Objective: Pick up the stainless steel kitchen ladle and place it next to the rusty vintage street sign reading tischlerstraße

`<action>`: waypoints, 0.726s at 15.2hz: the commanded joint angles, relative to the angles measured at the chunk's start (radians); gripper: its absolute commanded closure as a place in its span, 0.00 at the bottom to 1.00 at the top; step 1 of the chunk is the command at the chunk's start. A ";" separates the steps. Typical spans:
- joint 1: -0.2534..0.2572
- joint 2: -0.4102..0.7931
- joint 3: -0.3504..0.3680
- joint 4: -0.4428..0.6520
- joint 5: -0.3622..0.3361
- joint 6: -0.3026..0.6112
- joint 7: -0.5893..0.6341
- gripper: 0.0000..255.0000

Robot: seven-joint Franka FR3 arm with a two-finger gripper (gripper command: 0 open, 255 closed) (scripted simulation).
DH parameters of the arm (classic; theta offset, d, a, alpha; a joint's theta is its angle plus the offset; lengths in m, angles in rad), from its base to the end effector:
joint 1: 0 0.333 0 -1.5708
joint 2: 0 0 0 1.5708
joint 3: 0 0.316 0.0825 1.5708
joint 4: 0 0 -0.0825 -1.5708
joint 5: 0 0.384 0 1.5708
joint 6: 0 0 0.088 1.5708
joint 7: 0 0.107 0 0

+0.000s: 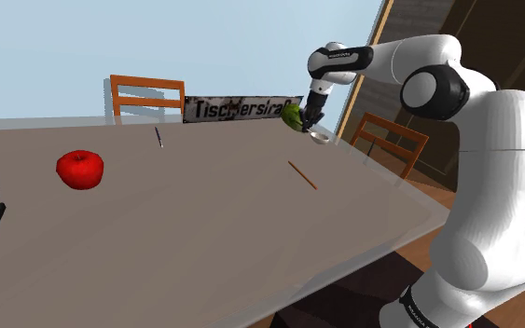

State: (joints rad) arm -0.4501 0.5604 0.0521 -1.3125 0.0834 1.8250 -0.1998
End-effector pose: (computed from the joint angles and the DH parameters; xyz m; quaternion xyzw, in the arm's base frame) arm 0.6558 -0.2768 0.4111 -0.9918 0.1138 0.0066 0.0586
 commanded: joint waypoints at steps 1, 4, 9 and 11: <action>0.000 0.006 0.000 -0.018 0.000 0.024 -0.002 1.00; 0.000 0.014 0.000 -0.045 0.001 0.060 -0.005 1.00; 0.001 0.033 0.000 -0.083 0.002 0.116 -0.010 1.00; 0.001 0.039 0.000 -0.095 0.002 0.135 -0.012 1.00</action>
State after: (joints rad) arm -0.4502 0.5959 0.0515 -1.4018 0.0853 1.9494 -0.2117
